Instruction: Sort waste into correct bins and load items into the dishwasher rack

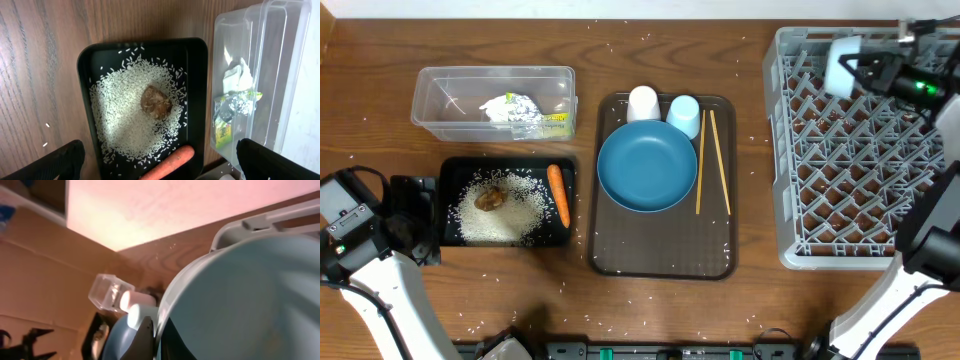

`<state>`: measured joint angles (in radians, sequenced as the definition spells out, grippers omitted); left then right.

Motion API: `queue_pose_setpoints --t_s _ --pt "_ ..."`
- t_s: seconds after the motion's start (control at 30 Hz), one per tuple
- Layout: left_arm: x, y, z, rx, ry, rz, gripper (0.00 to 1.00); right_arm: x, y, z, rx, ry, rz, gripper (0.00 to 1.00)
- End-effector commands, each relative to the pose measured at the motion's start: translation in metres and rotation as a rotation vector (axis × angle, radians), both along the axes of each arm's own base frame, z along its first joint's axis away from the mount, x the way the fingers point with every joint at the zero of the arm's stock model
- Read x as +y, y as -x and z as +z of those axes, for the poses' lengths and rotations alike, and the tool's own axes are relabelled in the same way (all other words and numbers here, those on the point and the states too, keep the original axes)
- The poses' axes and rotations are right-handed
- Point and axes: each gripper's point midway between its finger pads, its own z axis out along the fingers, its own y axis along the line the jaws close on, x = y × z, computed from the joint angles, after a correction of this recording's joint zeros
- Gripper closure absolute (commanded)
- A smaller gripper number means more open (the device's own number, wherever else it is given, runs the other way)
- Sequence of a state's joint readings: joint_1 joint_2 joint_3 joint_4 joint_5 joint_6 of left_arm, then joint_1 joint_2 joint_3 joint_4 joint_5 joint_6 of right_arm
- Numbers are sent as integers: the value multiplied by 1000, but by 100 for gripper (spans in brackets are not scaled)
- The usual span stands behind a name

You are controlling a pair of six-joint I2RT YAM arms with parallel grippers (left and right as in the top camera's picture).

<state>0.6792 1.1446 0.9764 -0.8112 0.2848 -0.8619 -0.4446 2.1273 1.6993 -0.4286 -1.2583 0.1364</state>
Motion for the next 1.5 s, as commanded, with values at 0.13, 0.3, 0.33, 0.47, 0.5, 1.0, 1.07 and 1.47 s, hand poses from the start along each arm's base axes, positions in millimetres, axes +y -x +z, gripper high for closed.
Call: queue_pose_setpoints --t_s 0.13,0.3,0.33,0.47,0.5,1.0,1.07,1.47 --pt "2 2 0 7 -15 -6 2 -14 7 1 64 -77 -24 99" --pt "2 2 0 8 -14 -6 2 -21 9 -3 86 -78 -48 99" --pt "2 2 0 8 -14 -6 2 -22 10 -3 91 -80 -51 99" --pt "2 2 0 7 -15 -6 2 -26 11 -4 101 -85 -59 99" --pt "2 2 0 8 -14 -6 2 -27 12 -6 109 -83 -67 99" --pt "2 2 0 7 -15 -6 2 -76 23 -44 285 22 -263 99" --pt "2 2 0 7 -15 -6 2 -81 27 -45 304 7 -276 99" --pt "2 2 0 7 -15 -6 2 -92 49 -4 380 0 -395 41"
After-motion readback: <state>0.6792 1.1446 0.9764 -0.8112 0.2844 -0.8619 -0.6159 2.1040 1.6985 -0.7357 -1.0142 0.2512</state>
